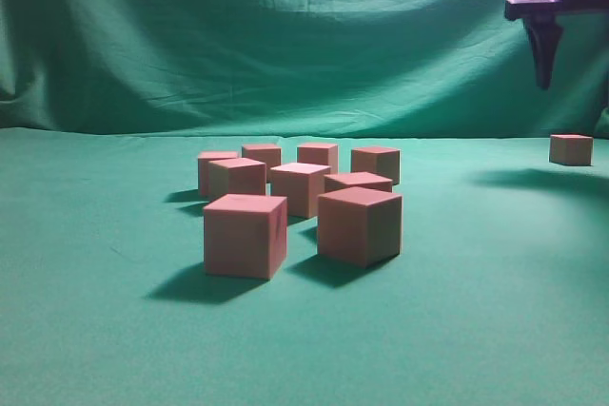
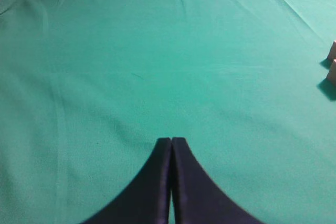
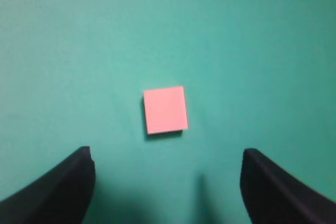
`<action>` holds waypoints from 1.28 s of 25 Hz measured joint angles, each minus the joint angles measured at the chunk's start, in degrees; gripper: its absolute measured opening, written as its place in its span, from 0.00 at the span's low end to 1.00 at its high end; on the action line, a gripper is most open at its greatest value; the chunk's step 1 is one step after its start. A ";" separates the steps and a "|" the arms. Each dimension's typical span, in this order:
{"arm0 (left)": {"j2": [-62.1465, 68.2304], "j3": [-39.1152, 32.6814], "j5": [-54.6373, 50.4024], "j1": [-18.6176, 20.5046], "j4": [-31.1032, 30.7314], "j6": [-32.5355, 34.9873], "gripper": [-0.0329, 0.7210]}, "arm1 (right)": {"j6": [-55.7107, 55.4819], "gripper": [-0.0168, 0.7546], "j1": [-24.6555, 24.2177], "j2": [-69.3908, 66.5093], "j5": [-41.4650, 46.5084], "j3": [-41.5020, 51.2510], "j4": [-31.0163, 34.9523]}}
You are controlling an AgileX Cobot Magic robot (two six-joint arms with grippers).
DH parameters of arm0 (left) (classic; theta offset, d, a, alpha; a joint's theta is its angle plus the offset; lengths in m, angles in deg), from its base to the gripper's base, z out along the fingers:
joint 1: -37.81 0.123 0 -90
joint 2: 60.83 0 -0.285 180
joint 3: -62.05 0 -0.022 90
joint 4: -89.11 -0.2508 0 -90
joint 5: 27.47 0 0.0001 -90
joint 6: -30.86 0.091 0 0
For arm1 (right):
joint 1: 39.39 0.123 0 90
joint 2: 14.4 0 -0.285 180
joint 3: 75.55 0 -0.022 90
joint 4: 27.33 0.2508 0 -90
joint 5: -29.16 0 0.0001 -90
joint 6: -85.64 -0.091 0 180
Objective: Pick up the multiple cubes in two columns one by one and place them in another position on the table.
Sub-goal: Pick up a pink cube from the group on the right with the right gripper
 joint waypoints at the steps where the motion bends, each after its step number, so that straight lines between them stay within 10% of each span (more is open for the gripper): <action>1: 0.00 0.00 0.00 0.00 0.00 0.00 0.04 | 0.00 0.75 0.00 -1.82 0.73 -2.27 0.00; 26: 0.00 0.00 0.00 0.00 0.00 0.00 0.04 | 5.44 0.75 0.00 -16.17 -0.34 -11.81 2.20; 32: 0.00 0.00 0.00 0.00 0.00 0.00 0.04 | 5.53 0.36 0.00 -16.40 -0.44 -11.90 2.41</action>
